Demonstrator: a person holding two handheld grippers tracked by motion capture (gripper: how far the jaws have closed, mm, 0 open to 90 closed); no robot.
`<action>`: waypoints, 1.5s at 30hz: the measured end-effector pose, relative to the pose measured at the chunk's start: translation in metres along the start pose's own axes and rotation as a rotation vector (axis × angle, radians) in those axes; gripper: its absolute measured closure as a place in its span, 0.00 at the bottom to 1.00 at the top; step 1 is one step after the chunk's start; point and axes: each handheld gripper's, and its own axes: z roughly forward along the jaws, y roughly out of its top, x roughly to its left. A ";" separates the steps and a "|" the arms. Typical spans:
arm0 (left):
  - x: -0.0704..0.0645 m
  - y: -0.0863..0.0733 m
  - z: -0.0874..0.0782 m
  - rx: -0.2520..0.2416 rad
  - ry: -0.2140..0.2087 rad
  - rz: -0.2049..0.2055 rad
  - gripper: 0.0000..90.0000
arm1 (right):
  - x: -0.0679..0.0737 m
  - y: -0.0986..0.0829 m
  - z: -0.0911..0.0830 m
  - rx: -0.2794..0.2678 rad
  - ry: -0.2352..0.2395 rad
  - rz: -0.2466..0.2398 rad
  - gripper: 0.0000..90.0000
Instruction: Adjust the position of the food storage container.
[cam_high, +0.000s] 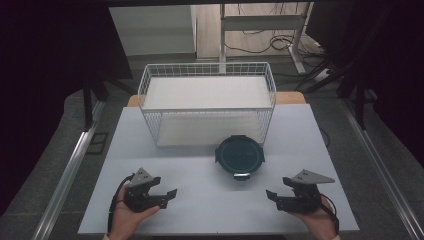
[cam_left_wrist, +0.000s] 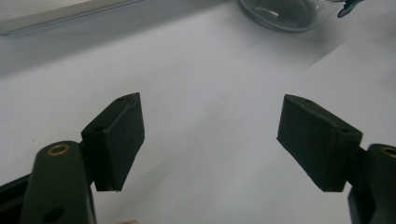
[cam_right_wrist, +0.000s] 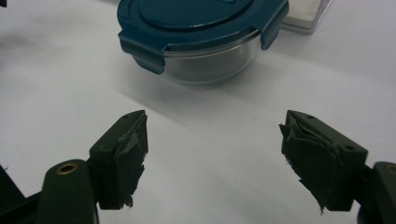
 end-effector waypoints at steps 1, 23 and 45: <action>0.000 -0.001 0.000 0.001 0.000 -0.003 0.25 | 0.000 0.003 0.001 0.004 -0.004 -0.005 0.27; 0.005 -0.001 -0.001 0.005 0.006 -0.025 0.25 | -0.010 0.056 0.006 -0.014 -0.008 0.030 0.36; 0.007 0.000 -0.007 -0.006 0.001 -0.039 0.25 | -0.022 0.092 0.046 0.016 -0.011 0.050 0.49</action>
